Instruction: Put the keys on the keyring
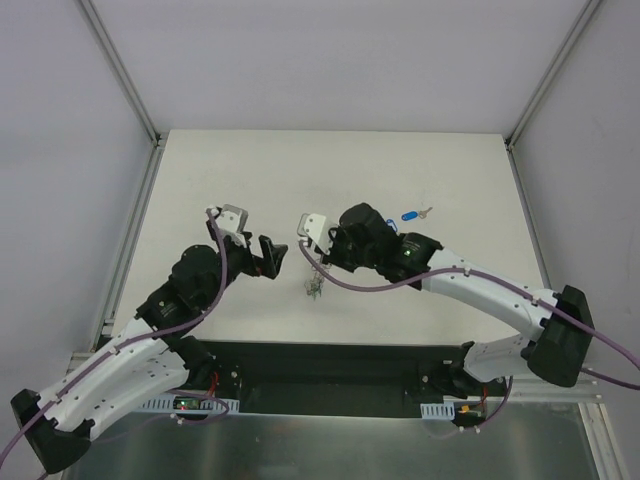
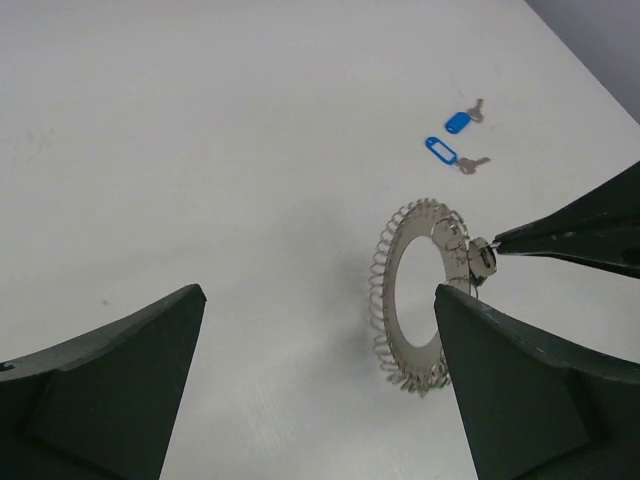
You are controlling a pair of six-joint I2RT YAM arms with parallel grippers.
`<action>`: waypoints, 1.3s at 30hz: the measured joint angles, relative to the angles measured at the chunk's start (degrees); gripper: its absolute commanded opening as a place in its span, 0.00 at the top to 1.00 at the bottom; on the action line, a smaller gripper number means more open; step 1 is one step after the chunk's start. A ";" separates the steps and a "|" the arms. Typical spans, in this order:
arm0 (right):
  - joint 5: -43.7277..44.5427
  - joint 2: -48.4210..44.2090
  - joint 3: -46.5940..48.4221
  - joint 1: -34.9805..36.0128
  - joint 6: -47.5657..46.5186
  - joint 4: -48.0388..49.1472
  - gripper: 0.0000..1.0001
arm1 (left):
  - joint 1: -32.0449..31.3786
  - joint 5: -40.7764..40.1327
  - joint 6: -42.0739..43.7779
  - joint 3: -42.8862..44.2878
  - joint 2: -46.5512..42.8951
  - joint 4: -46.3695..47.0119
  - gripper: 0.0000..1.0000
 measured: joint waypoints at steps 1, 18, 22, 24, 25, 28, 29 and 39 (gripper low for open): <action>0.00 1.62 1.66 -0.68 0.28 0.02 0.99 | 1.20 -1.79 -1.73 1.22 -0.20 -2.47 0.01; -0.92 20.28 13.46 -9.27 12.46 6.99 0.99 | 6.95 -7.96 -7.96 11.43 -5.40 -29.35 0.01; -3.43 18.51 3.76 -9.14 17.00 7.15 0.99 | 6.95 -8.35 -5.75 11.28 -8.24 -30.56 0.01; -4.70 17.70 -0.39 -9.07 18.99 6.60 0.99 | 6.95 -8.87 -5.07 10.64 -9.35 -30.71 0.01; -5.44 17.33 -2.36 -9.05 20.26 6.25 0.99 | 6.95 -9.05 -4.94 10.19 -9.79 -30.75 0.01; -7.43 16.92 -6.25 -9.03 23.69 5.73 0.99 | 6.95 -9.22 -4.70 8.59 -10.38 -30.86 0.01; -7.89 16.94 -6.88 -8.98 24.65 5.84 0.99 | 6.95 -9.22 -4.52 8.15 -10.38 -30.93 0.01; -9.53 26.12 -1.55 -8.94 29.44 11.34 0.92 | 10.49 -9.38 -3.43 6.60 -11.50 -31.17 0.01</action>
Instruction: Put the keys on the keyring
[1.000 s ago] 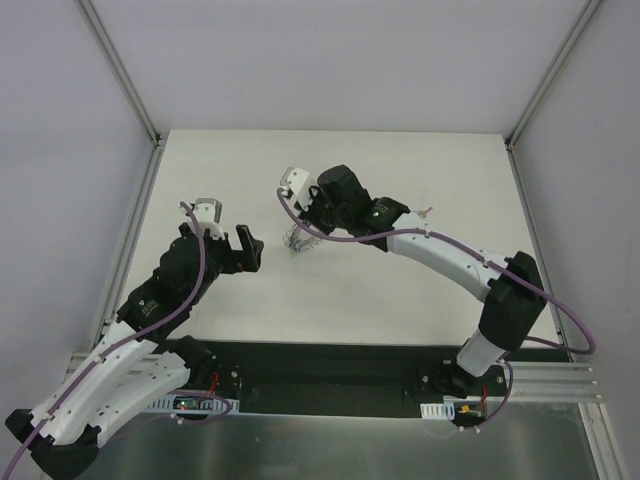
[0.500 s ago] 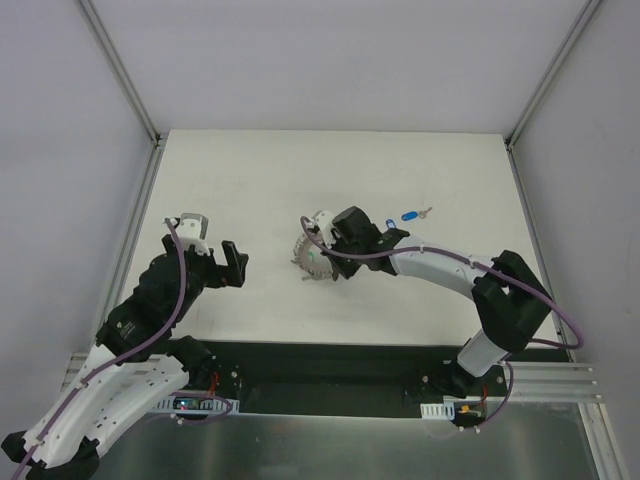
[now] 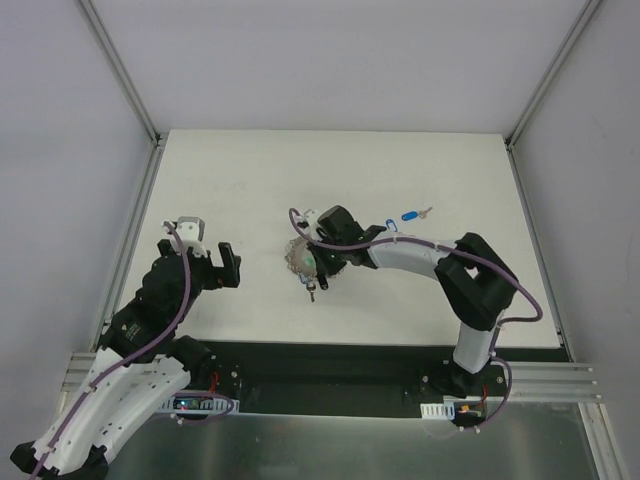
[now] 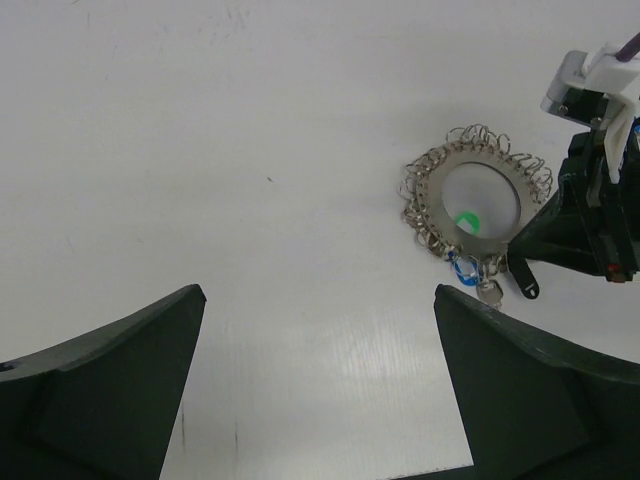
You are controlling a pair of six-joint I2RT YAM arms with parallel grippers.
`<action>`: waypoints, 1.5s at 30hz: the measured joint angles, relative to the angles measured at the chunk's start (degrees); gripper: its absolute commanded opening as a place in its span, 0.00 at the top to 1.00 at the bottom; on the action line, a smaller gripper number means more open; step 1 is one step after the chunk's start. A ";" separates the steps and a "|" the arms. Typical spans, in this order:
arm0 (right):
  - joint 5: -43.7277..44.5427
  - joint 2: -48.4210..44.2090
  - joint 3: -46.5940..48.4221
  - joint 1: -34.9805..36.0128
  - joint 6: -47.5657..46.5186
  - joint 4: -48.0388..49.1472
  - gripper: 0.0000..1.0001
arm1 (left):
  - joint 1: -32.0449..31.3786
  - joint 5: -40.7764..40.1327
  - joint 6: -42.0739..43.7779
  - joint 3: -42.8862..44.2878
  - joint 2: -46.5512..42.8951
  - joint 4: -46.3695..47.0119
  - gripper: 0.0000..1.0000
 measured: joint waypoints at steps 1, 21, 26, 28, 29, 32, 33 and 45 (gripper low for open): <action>-0.17 1.66 1.88 0.00 0.04 0.39 0.86 | 0.90 0.04 0.00 -0.13 -0.04 0.02 0.01; 2.19 -3.15 7.82 -12.41 14.67 12.07 0.06 | 15.98 5.03 0.17 -2.93 -4.55 2.29 0.01; 6.75 -19.69 -2.75 -23.32 17.68 10.84 0.04 | 15.98 5.18 0.42 -3.30 -5.77 2.78 0.01; 10.62 -27.06 -5.57 -25.46 17.86 8.35 0.04 | 16.00 5.16 0.44 -3.48 -6.60 3.15 0.01; 12.96 -30.71 -6.56 -25.88 17.75 6.71 0.04 | 16.00 5.16 0.44 -3.54 -6.88 3.43 0.01; 20.63 -40.68 -7.96 -25.94 17.57 2.05 0.04 | 16.41 5.16 0.44 -3.80 -7.87 4.37 0.01; 24.02 -44.02 -8.22 -25.92 17.73 0.33 0.04 | 16.70 5.16 0.44 -3.96 -8.22 4.68 0.01; 53.37 -74.97 -12.37 -26.10 16.33 -18.71 0.04 | 16.72 3.48 -1.64 -4.35 -14.10 7.02 0.01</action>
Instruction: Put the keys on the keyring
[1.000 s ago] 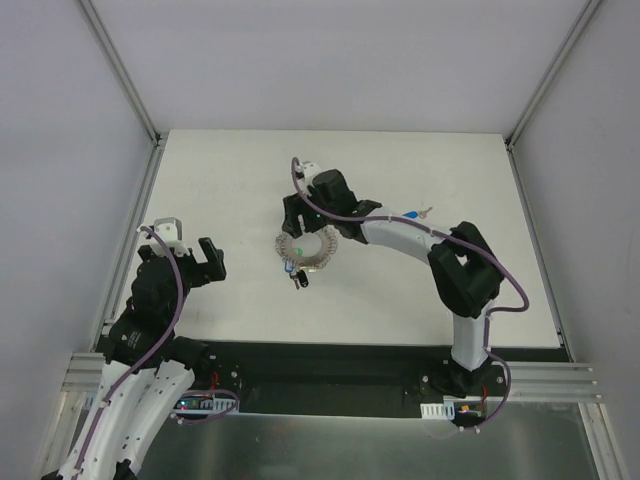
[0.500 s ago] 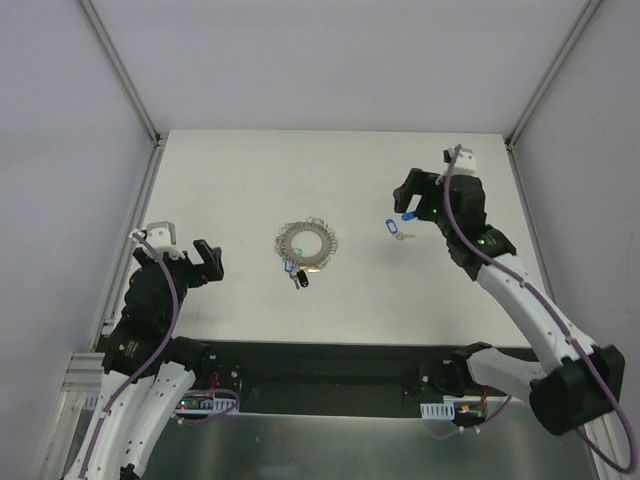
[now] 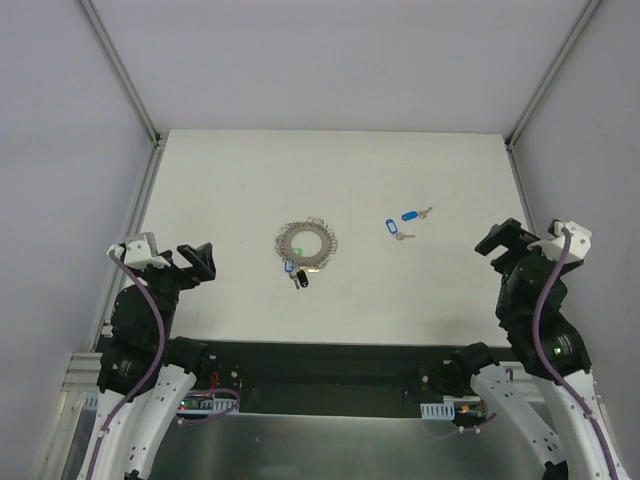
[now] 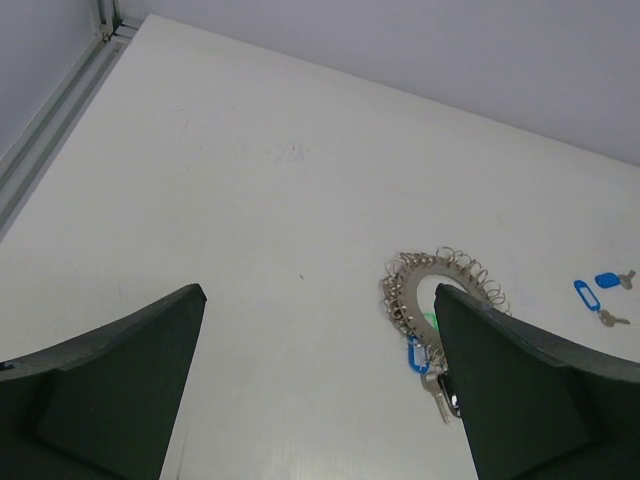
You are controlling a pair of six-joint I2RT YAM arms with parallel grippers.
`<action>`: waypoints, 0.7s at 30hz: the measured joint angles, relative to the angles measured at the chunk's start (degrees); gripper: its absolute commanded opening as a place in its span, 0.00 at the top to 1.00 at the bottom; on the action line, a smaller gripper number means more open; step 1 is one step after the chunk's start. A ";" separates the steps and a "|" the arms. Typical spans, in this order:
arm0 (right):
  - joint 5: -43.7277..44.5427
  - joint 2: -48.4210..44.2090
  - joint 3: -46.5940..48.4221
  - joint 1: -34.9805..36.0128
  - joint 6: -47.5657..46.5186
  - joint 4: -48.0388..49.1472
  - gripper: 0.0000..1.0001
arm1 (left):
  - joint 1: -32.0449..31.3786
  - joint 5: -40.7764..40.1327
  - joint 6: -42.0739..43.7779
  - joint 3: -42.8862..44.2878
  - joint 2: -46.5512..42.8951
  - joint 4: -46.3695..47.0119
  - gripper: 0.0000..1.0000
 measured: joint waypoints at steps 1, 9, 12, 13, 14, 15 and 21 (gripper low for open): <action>1.75 -1.88 -0.33 0.00 -0.35 -1.68 0.04 | 0.00 -0.42 -0.48 -0.02 -0.87 0.11 0.01; 5.09 -10.64 -0.50 0.00 -2.78 -11.08 0.04 | 0.02 -1.81 -2.10 -2.27 -7.74 2.75 0.01; 5.14 -13.38 -1.51 0.00 -4.76 -11.76 0.04 | 0.02 -1.81 -2.10 -2.62 -7.34 3.21 0.01; 4.98 -14.71 -2.43 0.00 -5.33 -11.74 0.04 | 0.02 -1.81 -2.10 -2.62 -7.04 3.28 0.01; 4.87 -16.06 -3.45 0.00 -5.81 -11.63 0.04 | 0.17 -1.79 -2.10 -2.62 -6.54 3.41 0.01; 4.59 -17.29 -4.48 0.00 -6.25 -11.58 0.04 | 0.39 -1.77 -2.10 -2.62 -6.03 3.61 0.01; 4.17 -19.47 -6.86 0.00 -7.89 -11.47 0.04 | 0.76 -1.46 -2.10 -2.69 -2.86 4.61 0.01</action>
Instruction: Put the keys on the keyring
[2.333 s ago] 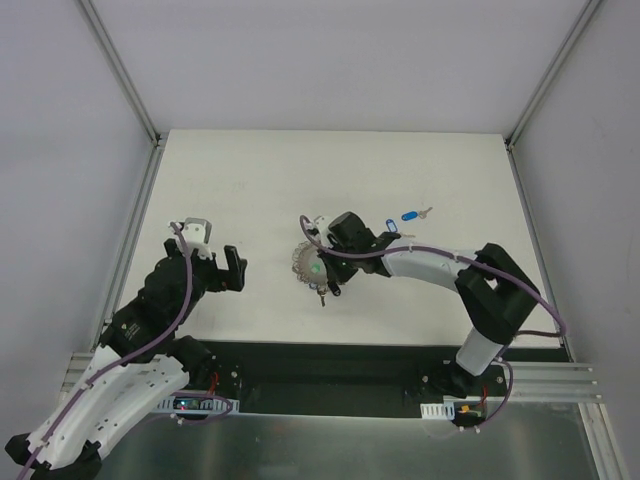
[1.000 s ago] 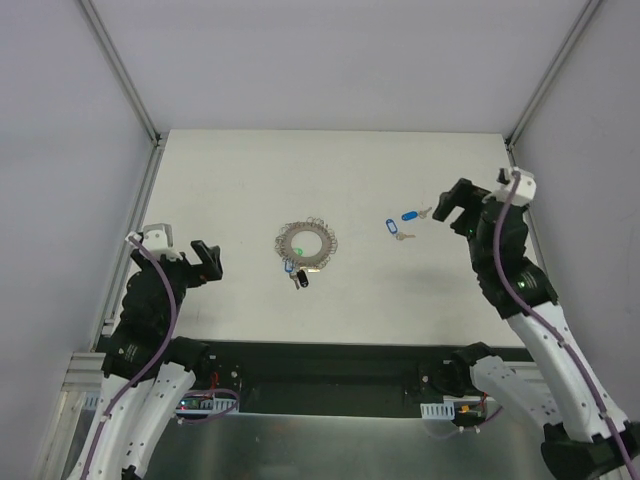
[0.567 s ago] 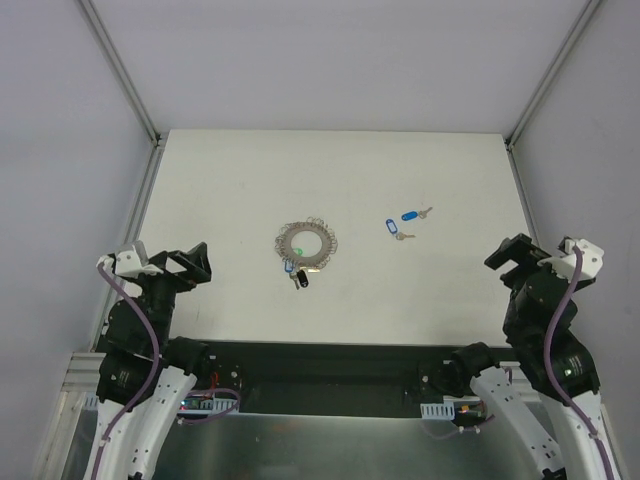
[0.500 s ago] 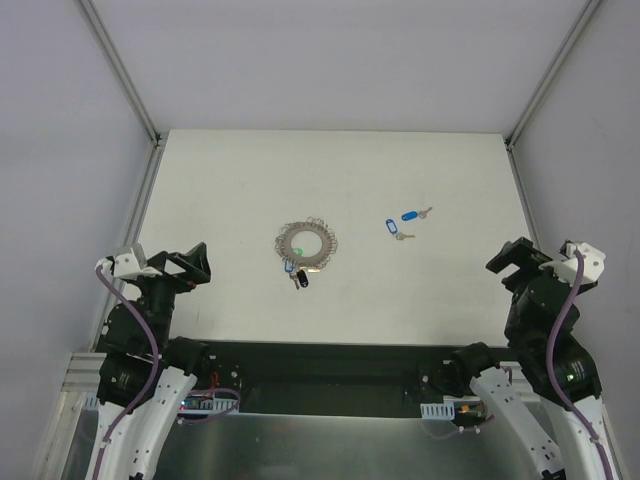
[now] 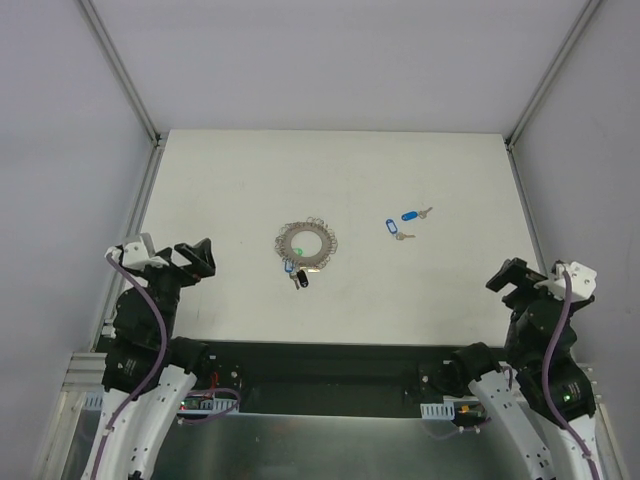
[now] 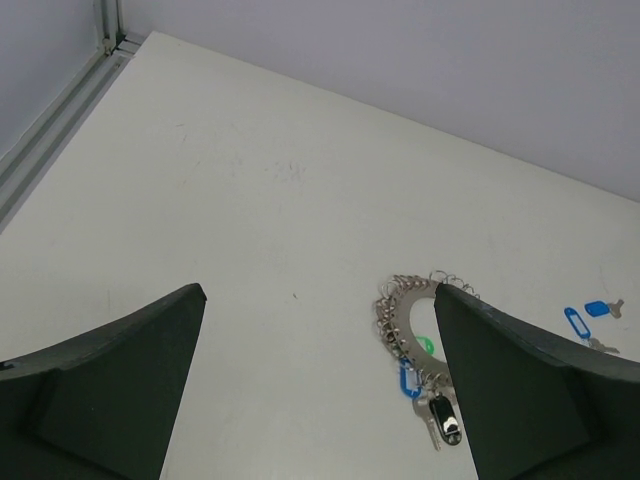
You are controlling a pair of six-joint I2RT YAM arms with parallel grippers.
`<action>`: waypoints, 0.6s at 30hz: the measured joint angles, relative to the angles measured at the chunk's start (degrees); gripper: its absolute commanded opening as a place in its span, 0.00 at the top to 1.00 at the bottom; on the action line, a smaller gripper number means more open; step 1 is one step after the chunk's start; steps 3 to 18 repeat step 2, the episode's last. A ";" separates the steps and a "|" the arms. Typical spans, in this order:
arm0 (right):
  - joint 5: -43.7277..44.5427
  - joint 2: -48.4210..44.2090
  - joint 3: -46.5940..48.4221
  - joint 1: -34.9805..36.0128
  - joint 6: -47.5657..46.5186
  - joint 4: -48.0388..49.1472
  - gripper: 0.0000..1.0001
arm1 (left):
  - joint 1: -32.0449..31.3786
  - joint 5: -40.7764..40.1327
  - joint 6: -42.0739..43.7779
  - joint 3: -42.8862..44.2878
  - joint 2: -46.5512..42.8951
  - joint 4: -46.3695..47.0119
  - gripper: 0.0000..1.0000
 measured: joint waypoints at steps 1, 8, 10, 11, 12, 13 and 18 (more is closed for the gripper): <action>-0.02 0.02 -0.13 0.00 -0.13 0.02 0.04 | 0.00 0.09 0.00 -0.02 0.52 0.13 0.01; -0.02 0.02 -0.20 0.00 -0.17 0.02 0.04 | 0.00 0.15 0.00 -0.04 0.94 0.17 0.01; -0.02 0.02 -0.20 0.00 -0.17 0.02 0.04 | 0.00 0.15 0.00 -0.04 0.94 0.17 0.01; -0.02 0.02 -0.20 0.00 -0.17 0.02 0.04 | 0.00 0.15 0.00 -0.04 0.94 0.17 0.01; -0.02 0.02 -0.20 0.00 -0.17 0.02 0.04 | 0.00 0.15 0.00 -0.04 0.94 0.17 0.01; -0.02 0.02 -0.20 0.00 -0.17 0.02 0.04 | 0.00 0.15 0.00 -0.04 0.94 0.17 0.01; -0.02 0.02 -0.20 0.00 -0.17 0.02 0.04 | 0.00 0.15 0.00 -0.04 0.94 0.17 0.01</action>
